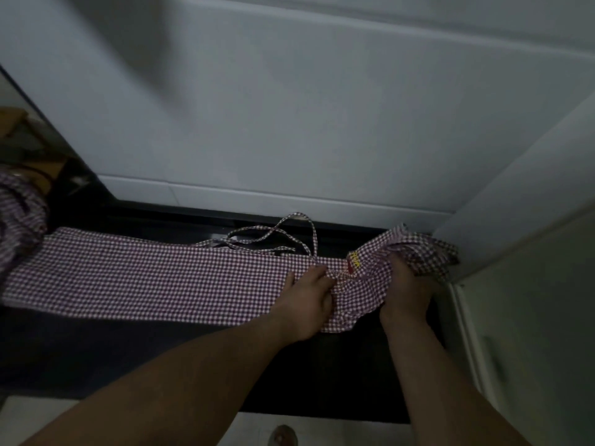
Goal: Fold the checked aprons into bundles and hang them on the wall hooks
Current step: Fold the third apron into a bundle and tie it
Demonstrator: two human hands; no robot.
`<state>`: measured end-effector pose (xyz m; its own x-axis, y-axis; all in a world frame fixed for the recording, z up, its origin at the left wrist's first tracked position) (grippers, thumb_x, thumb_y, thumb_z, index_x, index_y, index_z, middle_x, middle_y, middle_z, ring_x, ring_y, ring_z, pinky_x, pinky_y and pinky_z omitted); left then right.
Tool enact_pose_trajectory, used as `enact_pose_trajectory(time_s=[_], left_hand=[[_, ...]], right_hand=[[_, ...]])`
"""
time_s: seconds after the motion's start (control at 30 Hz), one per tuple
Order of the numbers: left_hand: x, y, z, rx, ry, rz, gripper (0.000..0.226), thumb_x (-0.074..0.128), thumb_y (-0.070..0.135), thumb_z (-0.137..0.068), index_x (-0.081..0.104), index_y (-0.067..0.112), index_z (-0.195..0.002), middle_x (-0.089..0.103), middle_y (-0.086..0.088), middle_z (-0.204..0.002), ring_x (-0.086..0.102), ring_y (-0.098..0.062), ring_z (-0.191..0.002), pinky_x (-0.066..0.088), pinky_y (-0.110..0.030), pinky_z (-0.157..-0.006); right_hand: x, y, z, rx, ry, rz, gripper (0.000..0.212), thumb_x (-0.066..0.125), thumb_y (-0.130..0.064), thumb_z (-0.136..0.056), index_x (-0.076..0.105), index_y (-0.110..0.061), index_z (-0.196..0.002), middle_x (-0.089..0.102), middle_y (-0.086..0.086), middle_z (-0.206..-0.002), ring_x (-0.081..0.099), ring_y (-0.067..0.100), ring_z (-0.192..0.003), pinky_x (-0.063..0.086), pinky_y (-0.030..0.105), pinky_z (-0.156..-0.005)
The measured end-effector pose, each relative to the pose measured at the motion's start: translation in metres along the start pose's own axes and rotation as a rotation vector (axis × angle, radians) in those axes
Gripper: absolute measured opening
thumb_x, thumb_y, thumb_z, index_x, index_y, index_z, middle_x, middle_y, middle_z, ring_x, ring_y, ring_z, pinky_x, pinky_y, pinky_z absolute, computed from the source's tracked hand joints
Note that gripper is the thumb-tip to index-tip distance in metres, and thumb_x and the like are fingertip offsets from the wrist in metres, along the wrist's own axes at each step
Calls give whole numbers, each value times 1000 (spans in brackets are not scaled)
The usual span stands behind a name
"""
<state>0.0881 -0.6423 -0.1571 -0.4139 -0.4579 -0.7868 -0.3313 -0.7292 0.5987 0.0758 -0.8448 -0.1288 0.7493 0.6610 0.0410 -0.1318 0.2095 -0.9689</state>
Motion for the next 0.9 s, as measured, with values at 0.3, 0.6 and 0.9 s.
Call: enact_pose_trajectory(time_s=[0.3,0.6,0.9], left_hand=[[-66,-126,65,-752,276,1718,82,37,82,-92,74,13,-115,74,-20,-120,68,-34,-111,52,-44,-95],[-125,-152,83,-716,816,899,55,48,59,-97,65,13,-121,66,-10,-123,62,-27,-113,44,-40,-109],[-80,-81,70,155,234,-310,54,32,39,-108,32,26,-161,28,-5,-169,18,-21,-158,-2,-42,-128]], right_hand=[[128,76,181,-714,-885,1348,77,50,-63,-89,33,-26,-154,30,-3,-163,22,22,-154,17,48,-125],[125,86,183,-638,-932,1586,76,26,-67,-101,5,-32,-165,0,-5,-173,-3,22,-159,-7,56,-124],[125,86,181,-630,-998,1560,77,16,-61,-94,16,-29,-164,7,-6,-172,4,20,-159,5,58,-127]])
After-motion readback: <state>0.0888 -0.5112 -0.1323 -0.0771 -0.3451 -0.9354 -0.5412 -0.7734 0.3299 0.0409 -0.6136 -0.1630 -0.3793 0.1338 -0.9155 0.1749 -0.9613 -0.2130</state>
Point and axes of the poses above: each hand's wrist, its own z-axis away from the middle knuckle, its own x-axis out of the palm, y = z × x, the point moved 7 cm from there along -z, towards the middle knuckle
